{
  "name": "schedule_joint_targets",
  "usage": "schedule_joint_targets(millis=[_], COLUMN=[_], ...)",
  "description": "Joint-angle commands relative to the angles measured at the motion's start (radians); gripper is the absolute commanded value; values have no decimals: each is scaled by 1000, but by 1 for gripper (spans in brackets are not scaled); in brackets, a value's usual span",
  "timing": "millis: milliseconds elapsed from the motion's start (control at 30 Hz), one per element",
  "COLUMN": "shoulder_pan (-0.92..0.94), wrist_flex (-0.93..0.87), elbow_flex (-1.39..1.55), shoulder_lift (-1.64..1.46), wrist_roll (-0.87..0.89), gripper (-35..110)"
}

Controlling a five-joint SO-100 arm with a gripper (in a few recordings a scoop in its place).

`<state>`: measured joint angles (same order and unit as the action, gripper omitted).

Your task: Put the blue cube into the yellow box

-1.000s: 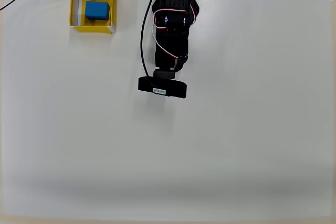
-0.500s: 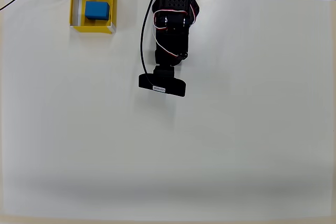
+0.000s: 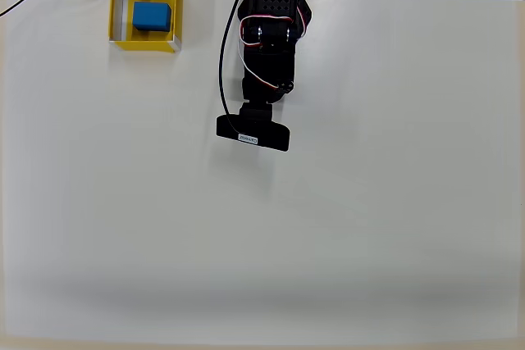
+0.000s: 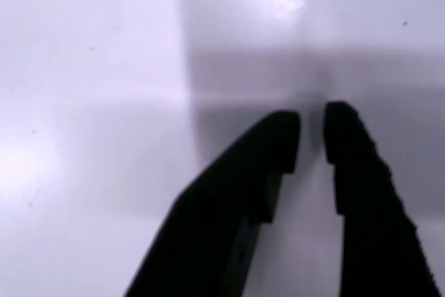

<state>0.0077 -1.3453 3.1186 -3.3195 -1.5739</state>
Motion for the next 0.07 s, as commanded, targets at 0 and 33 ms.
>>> schedule_joint_targets(millis=[0,33], shoulder_pan=[-2,-2], wrist_flex=[-9,-9], elbow_flex=[26,26], shoulder_lift=[-21,-21], wrist_roll=[-3,-3], gripper=[1,1])
